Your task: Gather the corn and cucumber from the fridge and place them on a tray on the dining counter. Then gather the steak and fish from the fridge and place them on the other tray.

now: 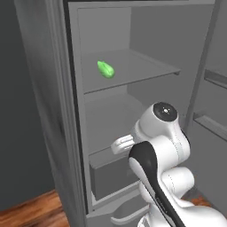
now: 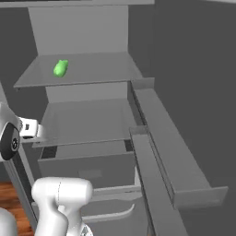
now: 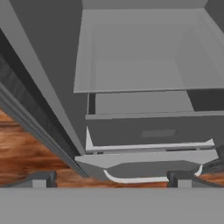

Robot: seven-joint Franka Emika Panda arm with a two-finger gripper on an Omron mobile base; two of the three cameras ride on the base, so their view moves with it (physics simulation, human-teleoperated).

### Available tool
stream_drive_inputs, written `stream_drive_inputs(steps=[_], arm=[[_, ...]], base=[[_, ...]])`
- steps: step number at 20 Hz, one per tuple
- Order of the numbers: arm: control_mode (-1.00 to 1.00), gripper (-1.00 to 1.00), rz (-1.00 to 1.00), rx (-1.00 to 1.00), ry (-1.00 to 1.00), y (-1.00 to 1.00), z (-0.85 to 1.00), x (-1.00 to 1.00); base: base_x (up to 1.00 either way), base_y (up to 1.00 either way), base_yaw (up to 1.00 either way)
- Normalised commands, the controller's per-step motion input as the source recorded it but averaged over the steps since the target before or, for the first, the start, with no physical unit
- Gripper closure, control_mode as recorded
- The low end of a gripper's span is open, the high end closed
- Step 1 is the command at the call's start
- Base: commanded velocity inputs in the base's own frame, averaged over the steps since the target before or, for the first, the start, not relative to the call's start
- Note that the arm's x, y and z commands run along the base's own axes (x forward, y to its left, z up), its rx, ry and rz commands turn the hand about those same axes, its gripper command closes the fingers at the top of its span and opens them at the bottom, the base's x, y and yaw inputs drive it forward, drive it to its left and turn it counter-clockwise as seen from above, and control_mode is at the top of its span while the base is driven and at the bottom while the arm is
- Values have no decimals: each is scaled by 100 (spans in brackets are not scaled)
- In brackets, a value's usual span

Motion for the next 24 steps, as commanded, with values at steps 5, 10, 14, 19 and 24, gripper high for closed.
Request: stream_drive_inputs(steps=[5, 10, 14, 19, 24], arm=[[100, -100, 0, 0, 0, 0, 0, 0], [100, -100, 0, 0, 0, 0, 0, 0], [-100, -100, 11, 1, -17, -30, 36, 18], [-100, -100, 3, -2, -34, -26, 91, 0], [-100, -100, -1, 0, -14, -23, 91, 27]], base=[[65, -16, 25], [57, -26, 25], [13, -9, 6], [0, 0, 0], [0, 0, 0]])
